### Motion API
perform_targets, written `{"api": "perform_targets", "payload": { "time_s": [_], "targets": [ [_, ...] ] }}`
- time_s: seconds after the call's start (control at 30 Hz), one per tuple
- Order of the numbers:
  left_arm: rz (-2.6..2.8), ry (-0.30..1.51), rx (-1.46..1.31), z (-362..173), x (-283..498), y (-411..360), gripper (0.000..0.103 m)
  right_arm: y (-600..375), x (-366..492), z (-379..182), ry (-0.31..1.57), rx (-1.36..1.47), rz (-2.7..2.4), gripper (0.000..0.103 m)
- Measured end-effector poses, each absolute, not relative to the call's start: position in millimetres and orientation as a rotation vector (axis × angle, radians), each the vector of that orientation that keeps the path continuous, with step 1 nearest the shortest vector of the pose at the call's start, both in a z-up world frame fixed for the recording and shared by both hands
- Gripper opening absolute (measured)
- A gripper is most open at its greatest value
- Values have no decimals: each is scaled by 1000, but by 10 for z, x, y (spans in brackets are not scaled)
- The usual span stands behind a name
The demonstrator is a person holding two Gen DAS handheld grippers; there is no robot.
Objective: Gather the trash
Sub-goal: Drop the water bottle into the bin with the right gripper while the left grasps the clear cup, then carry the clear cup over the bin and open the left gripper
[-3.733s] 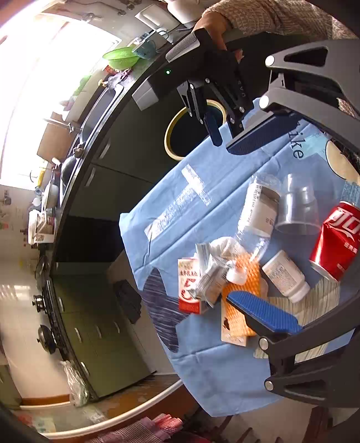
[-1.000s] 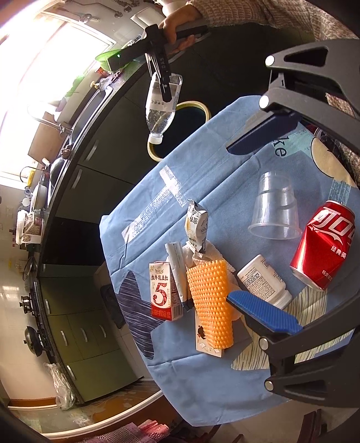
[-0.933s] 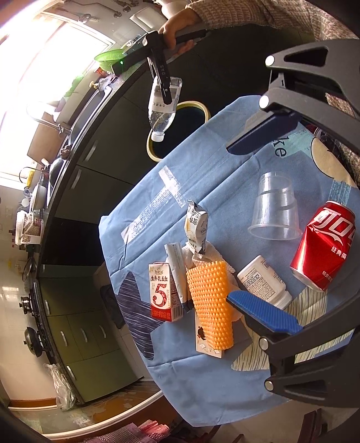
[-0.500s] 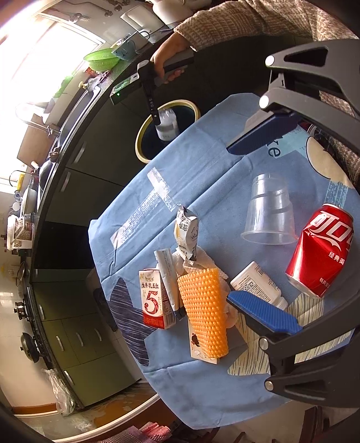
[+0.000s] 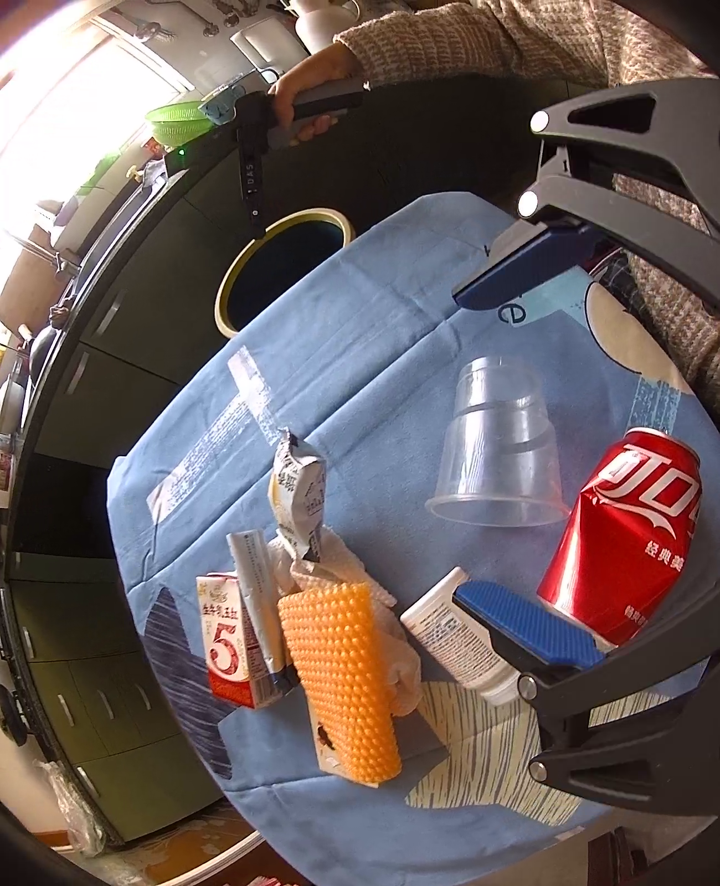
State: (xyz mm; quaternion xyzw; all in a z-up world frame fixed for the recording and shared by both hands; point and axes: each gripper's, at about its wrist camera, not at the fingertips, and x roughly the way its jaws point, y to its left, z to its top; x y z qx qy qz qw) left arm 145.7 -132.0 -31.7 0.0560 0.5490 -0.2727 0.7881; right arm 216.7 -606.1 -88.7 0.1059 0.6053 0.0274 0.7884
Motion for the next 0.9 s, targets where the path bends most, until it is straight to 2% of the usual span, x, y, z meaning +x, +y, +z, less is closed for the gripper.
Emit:
{"api": "perform_targets", "payload": {
  "time_s": [0.27, 0.37, 0.43, 0.57, 0.63, 0.67, 0.73, 0.83, 0.9],
  "targets": [
    [-622, 1301, 99, -597, 1528, -1358, 91, -5976, 2217, -977, 1328, 228, 90, 65],
    [-646, 1311, 106, -632, 1505, -1407, 79, -5934, 2247, -1004, 1334, 224, 99, 65],
    [-656, 1318, 114, -643, 1492, -1440, 66, -5919, 2246, -1014, 1337, 220, 103, 66],
    [-662, 1326, 136, -640, 1467, -1474, 51, -5893, 2250, -1027, 1340, 216, 111, 67],
    [-670, 1326, 139, -629, 1456, -1483, 33, -5891, 2247, -1035, 1342, 217, 112, 67],
    [-679, 1327, 132, -618, 1454, -1481, 33, -5896, 2247, -1036, 1343, 221, 113, 67],
    [-719, 1312, 108, -566, 1429, -1488, 18, -5904, 2245, -1046, 1344, 228, 112, 67],
    [-743, 1287, 110, -473, 1377, -1529, 5, -5925, 2238, -1044, 1343, 231, 113, 67],
    [-736, 1254, 147, -411, 1343, -1575, 5, -5952, 2227, -1022, 1336, 237, 118, 67]
  ]
}}
